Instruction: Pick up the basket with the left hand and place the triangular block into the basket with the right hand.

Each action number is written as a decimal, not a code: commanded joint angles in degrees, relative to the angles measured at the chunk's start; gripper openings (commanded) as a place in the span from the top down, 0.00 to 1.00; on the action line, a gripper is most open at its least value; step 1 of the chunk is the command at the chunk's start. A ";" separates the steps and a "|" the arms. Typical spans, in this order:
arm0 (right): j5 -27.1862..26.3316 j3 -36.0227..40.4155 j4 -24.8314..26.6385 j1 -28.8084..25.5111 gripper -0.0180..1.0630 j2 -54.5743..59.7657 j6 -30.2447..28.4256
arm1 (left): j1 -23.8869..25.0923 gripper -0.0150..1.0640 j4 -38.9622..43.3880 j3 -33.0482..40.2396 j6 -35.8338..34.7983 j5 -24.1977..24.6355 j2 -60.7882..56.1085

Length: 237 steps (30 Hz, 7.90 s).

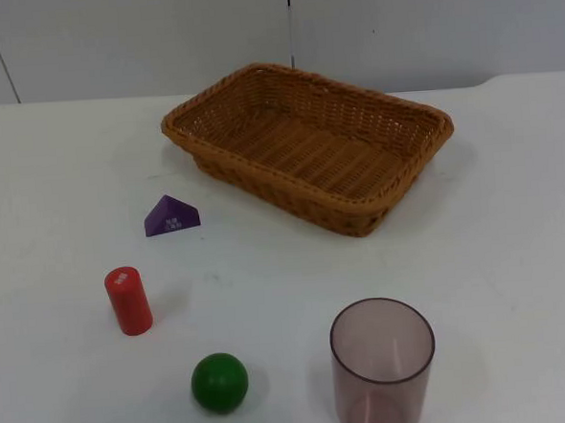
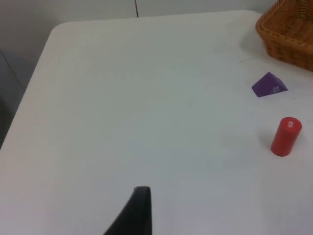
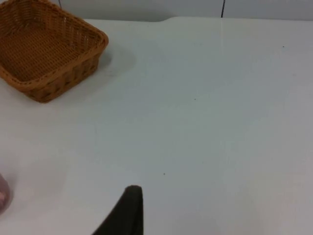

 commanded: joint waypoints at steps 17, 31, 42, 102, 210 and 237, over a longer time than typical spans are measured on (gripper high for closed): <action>-18.31 -15.22 -11.39 0.26 0.02 28.64 8.97 | 0.27 0.02 6.09 -18.36 -10.40 -19.00 34.95; -22.37 -29.13 -11.40 0.26 0.02 48.38 10.21 | 0.27 0.02 -6.19 -36.80 -4.32 -22.27 66.29; -22.83 -29.50 -11.85 0.26 0.02 50.01 9.61 | -12.15 0.02 -24.26 -36.80 1.94 -28.98 88.14; -21.21 -29.50 -13.41 0.26 0.02 48.88 8.57 | -26.80 0.37 5.49 -76.82 -78.56 -22.69 139.04; -18.11 -101.50 50.17 28.48 0.02 150.05 -71.97 | 22.30 0.99 -38.55 -35.83 16.47 -8.38 85.60; -25.96 -107.03 67.67 29.89 0.02 160.70 -86.96 | 22.10 0.99 -38.55 -35.83 17.69 -9.46 85.60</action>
